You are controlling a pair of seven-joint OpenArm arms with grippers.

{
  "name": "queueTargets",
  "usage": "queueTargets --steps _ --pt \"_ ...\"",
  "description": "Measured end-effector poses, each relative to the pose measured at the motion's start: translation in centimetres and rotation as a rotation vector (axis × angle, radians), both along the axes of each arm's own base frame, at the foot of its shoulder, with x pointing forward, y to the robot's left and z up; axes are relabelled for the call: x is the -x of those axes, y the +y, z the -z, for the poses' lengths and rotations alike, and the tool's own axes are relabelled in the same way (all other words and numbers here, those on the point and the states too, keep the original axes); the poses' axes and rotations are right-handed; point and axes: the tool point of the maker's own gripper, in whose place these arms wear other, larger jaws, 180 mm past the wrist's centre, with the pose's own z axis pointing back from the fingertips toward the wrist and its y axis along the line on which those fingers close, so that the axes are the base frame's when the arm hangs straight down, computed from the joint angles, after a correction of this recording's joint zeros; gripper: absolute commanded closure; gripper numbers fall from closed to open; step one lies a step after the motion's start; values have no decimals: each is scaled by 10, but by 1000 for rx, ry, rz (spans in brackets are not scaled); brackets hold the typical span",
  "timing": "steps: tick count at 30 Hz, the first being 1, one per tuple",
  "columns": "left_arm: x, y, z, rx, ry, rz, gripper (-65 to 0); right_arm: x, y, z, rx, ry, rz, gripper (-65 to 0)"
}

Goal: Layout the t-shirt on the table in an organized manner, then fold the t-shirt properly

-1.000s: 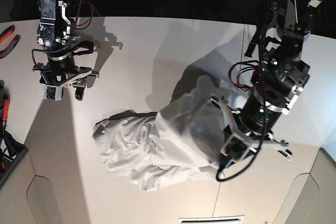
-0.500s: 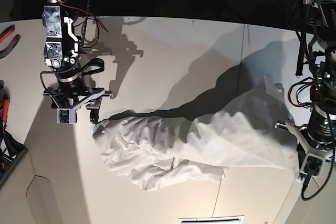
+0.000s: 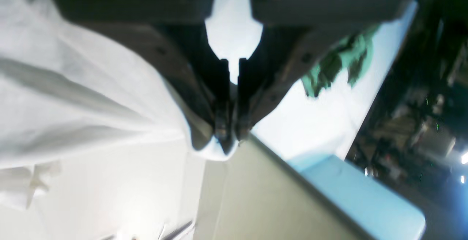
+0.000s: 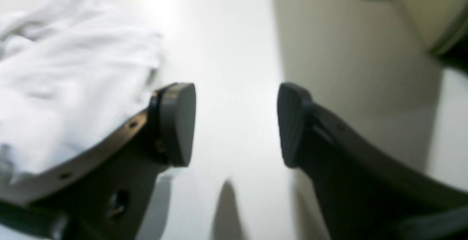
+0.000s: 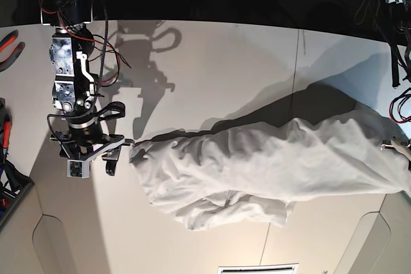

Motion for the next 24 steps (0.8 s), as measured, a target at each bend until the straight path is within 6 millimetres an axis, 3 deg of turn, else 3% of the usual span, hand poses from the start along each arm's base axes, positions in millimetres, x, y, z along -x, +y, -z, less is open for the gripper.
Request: queueTargets --steps 3,6,8,12,14,16,18,21,24 --pt "-1 -3 26 100 72 33 0 -11 2 30 -44 71 -9 -347" --pt "-1 -23 57 203 173 125 0 -21 4 45 -68 101 -26 -347" --pt "-2 -32 66 252 184 147 0 -27 11 44 -84 104 -65 -347" --pt "-1 -32 76 290 197 144 0 -46 36 21 -130 44 -150 -334" --pt "-1 -32 76 291 198 144 0 -51 49 14 -153 25 -176 -200" --pt "-1 -32 76 291 197 144 0 -49 61 16 -171 35 -185 0" --pt "-1 -32 76 291 197 144 0 -43 66 24 -158 69 -196 0" --pt "-1 -32 76 288 198 142 0 -41 51 30 -95 87 -175 0" --pt "-1 -28 75 275 210 138 0 -44 21 27 -45 82 -145 0"
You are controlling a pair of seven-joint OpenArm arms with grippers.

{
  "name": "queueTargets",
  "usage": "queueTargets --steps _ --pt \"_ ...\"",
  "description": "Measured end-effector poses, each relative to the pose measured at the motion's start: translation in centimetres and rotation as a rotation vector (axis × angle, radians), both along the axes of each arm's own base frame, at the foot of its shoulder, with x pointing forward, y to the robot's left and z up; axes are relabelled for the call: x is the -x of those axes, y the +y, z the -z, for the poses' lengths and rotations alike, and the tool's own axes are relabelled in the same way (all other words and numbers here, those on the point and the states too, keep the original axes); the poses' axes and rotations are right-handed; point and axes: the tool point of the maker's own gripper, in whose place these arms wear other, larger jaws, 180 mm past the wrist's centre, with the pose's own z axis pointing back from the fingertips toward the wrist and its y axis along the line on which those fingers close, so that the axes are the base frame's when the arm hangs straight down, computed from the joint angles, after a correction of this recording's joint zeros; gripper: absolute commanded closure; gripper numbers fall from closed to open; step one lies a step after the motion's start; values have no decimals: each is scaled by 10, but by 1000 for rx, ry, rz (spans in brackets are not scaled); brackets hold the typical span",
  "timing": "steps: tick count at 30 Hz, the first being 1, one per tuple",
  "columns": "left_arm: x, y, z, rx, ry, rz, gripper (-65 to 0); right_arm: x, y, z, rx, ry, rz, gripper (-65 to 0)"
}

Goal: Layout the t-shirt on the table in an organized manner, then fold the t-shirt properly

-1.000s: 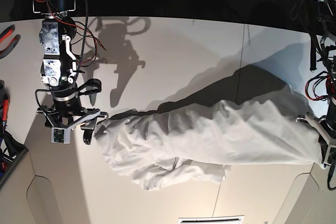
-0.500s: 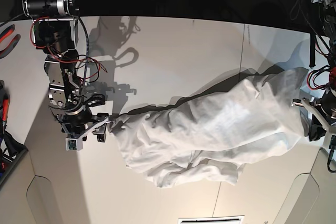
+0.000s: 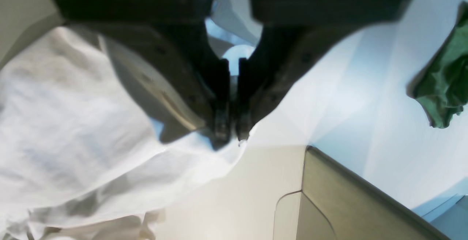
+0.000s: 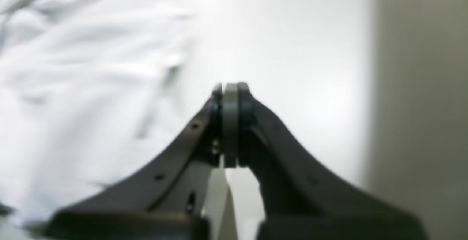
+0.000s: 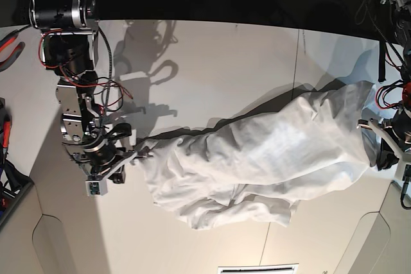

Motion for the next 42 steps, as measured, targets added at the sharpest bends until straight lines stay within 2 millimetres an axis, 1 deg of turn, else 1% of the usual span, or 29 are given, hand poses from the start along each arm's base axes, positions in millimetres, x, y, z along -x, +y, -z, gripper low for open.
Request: queueTargets --steps 4,6,8,10,11,12,13,14,15,16,22,24,25,30,35,36,37,42 --pt "0 3 -2 -17 3 3 0 4 -51 -1 86 9 35 0" --pt "0 6 -3 -33 6 0 0 7 -71 -1 117 18 50 0" --pt "0 7 -4 -39 7 0 0 11 -84 -2 101 22 69 0" --pt "0 7 -4 -39 6 0 0 14 -86 -2 62 25 60 0" --pt "0 6 -4 -33 4 2 0 16 -84 0 46 34 44 0" --pt "0 5 -4 -24 3 5 0 17 -78 0 28 35 19 -70" --pt "0 4 -4 -17 1 8 0 16 -68 -2 -1 31 -16 -208" --pt "0 4 -4 -17 1 8 0 15 -55 -4 -38 25 -53 -322" --pt "0 4 -4 -16 0 8 0 14 -42 -7 -74 16 -81 -382" --pt "0 4 -4 -16 0 8 0 12 -32 -7 -100 9 -84 -390" --pt "0 4 -4 -16 4 7 0 8 32 -3 -207 9 -70 -390" --pt "0 4 -4 -16 4 7 0 8 45 0 -201 14 -65 -390" --pt "0 4 -4 -16 4 7 0 7 48 0 -189 15 -60 -390" --pt "0 4 -4 -16 4 7 0 2 53 0 -155 13 -33 -387" --pt "0 4 -4 -16 4 7 0 15 52 23 -163 79 -28 -369" --pt "0 4 -4 -14 3 8 0 17 54 25 -170 76 -39 -369" --pt "0 3 -4 -5 0 11 0 19 57 24 -180 66 -54 -369" --pt "-1 1 -4 7 -4 15 0 14 68 10 -224 -10 -99 -369"
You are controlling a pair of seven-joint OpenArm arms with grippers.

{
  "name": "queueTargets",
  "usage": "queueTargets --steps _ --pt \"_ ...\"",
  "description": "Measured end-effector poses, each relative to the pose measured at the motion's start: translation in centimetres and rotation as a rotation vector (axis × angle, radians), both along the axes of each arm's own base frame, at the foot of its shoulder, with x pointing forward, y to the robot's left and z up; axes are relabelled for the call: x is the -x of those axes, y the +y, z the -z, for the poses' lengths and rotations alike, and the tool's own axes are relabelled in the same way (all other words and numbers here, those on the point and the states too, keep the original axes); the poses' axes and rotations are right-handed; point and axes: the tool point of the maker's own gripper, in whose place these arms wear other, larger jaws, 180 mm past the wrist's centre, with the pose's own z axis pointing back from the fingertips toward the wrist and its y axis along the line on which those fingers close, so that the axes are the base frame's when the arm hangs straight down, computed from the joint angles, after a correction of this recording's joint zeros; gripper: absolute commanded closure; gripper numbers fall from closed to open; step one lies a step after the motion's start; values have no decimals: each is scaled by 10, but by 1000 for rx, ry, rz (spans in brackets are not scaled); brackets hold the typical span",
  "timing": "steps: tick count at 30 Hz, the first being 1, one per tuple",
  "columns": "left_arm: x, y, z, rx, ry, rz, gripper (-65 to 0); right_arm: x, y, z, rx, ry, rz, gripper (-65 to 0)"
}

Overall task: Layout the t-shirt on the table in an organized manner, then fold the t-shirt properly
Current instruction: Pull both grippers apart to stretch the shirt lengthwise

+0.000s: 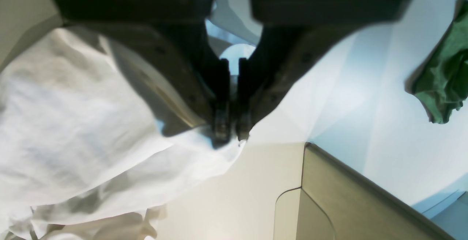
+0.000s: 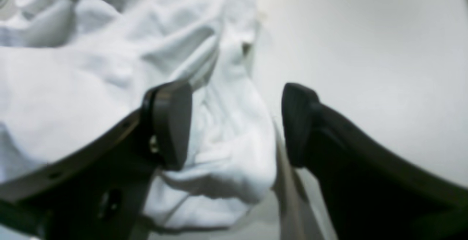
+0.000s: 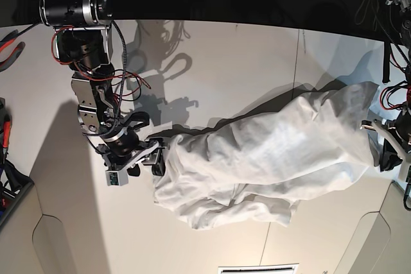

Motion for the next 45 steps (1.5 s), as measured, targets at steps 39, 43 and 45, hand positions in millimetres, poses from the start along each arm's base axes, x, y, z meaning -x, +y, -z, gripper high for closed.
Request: queueTargets --steps 39,43,45 --pt "16 0 22 -21 118 21 0 3 -67 4 153 23 -36 0" --pt "30 -1 37 -21 169 28 0 4 -89 3 188 25 -23 0" --pt "35 -1 42 -21 184 29 0 4 -95 2 198 26 -18 0"
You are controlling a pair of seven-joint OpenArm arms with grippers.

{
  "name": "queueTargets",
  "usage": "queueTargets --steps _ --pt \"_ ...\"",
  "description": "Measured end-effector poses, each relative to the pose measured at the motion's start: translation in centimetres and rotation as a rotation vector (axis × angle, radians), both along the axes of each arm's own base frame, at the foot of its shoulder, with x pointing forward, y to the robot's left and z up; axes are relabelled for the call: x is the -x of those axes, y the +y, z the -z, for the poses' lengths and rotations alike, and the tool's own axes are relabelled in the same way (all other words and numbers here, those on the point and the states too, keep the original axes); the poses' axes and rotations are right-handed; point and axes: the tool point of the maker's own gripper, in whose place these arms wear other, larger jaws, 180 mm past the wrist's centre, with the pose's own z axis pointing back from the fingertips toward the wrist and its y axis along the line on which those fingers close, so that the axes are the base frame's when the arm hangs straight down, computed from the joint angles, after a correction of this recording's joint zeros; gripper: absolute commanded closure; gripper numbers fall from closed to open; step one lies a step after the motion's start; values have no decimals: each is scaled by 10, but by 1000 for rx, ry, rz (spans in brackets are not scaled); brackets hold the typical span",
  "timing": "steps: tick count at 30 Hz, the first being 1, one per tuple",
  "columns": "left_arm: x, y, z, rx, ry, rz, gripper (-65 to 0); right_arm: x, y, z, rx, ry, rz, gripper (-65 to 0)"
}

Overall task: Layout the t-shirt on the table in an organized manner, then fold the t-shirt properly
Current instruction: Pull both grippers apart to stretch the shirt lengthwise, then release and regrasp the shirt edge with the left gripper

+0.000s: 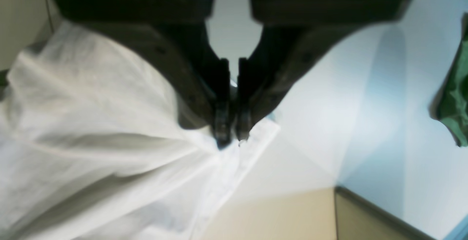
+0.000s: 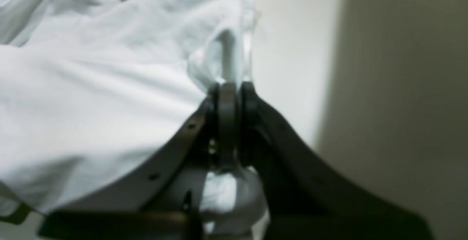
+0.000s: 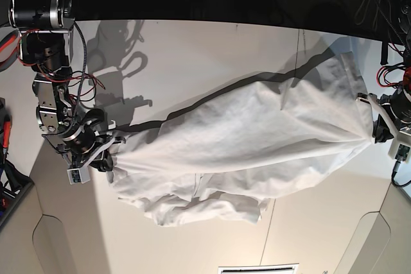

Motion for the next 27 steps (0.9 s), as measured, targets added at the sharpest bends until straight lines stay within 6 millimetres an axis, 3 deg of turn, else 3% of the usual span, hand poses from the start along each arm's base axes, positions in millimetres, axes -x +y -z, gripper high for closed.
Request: queueTargets --steps 11,13,15,23,25,27 --pt "-5 -9 -9 26 -74 43 -15 0 -22 -4 12 -5 16 0" --pt "-3 -12 -5 21 -44 68 -211 1 -21 -4 9 -4 11 0" --pt "-2 -10 -3 12 -34 63 -308 1 -20 -4 7 -4 7 0" --pt "3 39 -16 -68 -49 -141 -309 1 -19 -4 6 -4 4 0" --pt "7 57 -14 6 -71 -225 -309 1 -19 -4 5 -4 4 0" --pt "18 81 0 118 -66 -335 -309 2 -19 -4 5 -3 3 0"
